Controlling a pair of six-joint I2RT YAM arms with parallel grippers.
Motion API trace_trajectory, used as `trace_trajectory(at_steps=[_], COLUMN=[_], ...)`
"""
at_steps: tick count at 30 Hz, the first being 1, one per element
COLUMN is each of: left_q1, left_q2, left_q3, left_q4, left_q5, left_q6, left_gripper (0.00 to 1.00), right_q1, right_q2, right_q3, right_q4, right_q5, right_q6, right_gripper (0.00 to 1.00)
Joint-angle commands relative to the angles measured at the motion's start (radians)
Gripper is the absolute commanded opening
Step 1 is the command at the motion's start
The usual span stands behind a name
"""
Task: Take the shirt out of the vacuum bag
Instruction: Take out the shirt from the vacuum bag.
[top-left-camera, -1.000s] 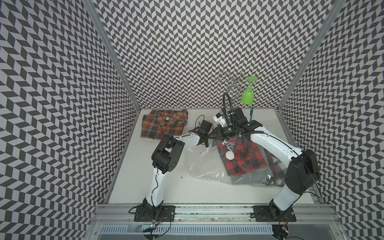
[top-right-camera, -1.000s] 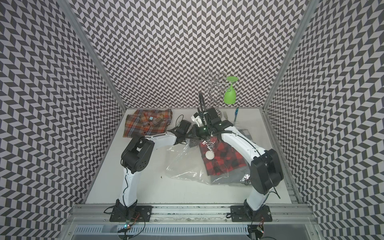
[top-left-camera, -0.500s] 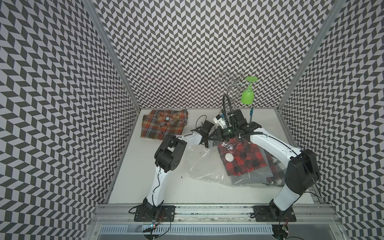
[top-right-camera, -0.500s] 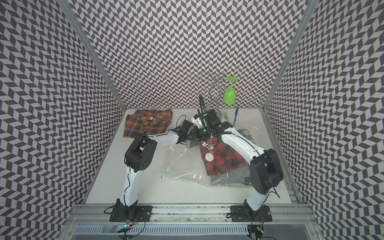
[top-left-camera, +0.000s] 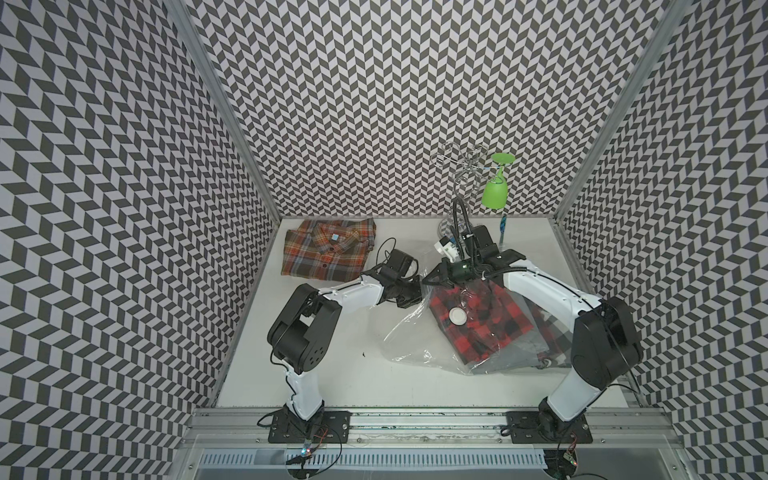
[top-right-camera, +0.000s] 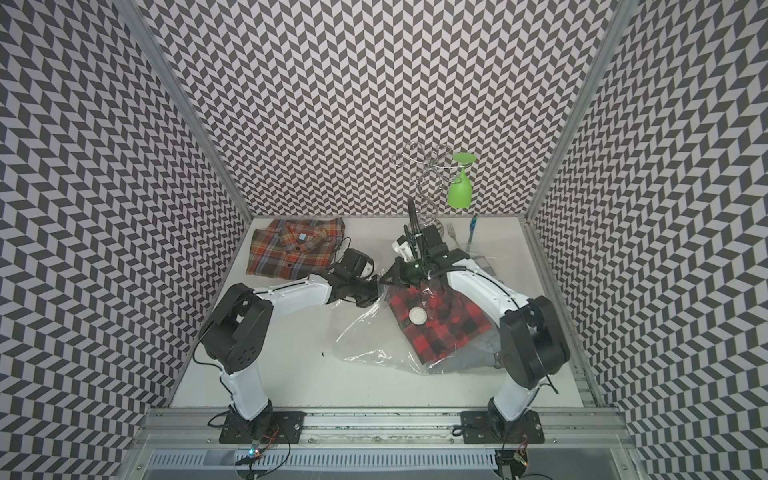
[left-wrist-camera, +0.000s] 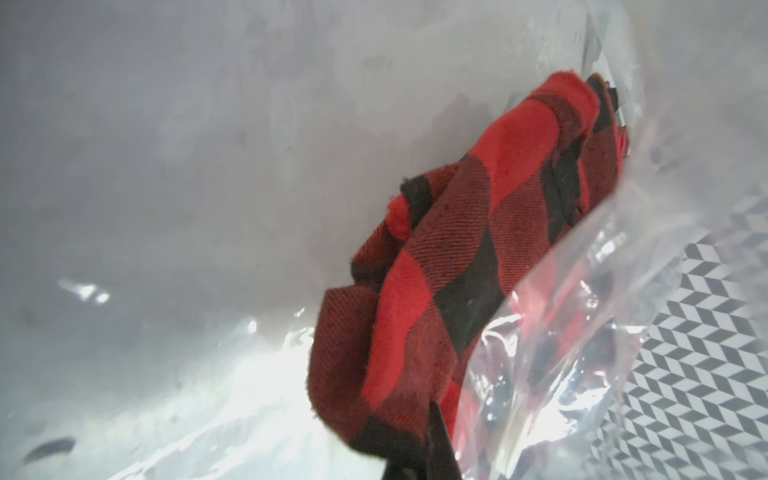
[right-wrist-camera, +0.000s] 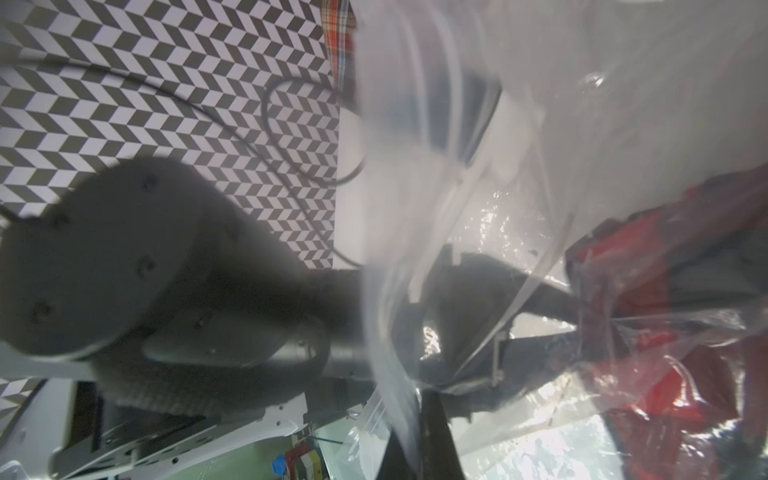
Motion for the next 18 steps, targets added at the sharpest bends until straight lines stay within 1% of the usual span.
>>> trace_trajectory(at_steps=[1, 7, 12, 18], left_q1=[0.021, 0.052, 0.071, 0.202], left_q2=[-0.075, -0.202, -0.299, -0.508], left_q3=[-0.076, -0.164, -0.244, -0.443], left_q4=[0.026, 0.037, 0.002, -0.017], left_q5=[0.044, 0.06, 0.053, 0.066], left_q6=[-0.035, -0.076, -0.096, -0.144], left_gripper=[0.0, 0.0, 0.0, 0.0], right_q1=[-0.018, -0.032, -0.043, -0.051], right_q2=[-0.006, -0.008, -0.007, -0.008], right_q3=[-0.009, -0.032, -0.056, -0.064], right_q4=[0.028, 0.024, 0.029, 0.03], right_q5=[0.035, 0.056, 0.059, 0.063], right_q6=[-0.003, -0.008, -0.006, -0.008], right_gripper=[0.0, 0.0, 0.0, 0.0])
